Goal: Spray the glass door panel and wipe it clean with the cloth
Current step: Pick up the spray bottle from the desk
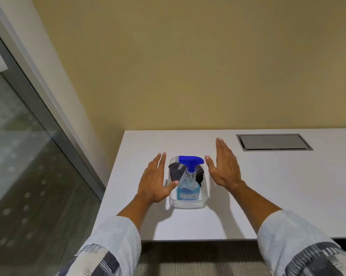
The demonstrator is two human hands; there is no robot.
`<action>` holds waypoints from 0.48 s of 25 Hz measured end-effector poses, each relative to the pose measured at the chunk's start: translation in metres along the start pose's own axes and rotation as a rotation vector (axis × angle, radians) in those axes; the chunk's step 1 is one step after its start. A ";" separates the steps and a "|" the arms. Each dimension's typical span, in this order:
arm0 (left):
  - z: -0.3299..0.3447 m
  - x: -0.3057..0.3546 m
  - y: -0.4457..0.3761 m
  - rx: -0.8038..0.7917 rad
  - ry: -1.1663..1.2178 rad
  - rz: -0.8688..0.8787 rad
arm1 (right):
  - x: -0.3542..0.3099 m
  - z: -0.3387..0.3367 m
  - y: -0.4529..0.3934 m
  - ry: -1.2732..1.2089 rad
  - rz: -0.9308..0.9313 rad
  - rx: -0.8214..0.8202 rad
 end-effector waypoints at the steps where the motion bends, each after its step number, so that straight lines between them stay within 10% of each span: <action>1: 0.006 0.001 0.002 -0.037 0.043 -0.014 | 0.004 0.007 0.006 -0.041 0.037 -0.033; 12: 0.065 0.014 0.004 -0.155 0.456 -0.169 | 0.018 0.079 0.043 -0.302 0.105 -0.398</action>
Point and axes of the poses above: each hand's wrist, its own y-axis away from the middle knuckle, its own z-axis out of the palm, x = y × z, the point moved 3 cm from there along -y, towards the middle knuckle, and after that the axes turned 5 degrees about -y, right-handed, at the moved point
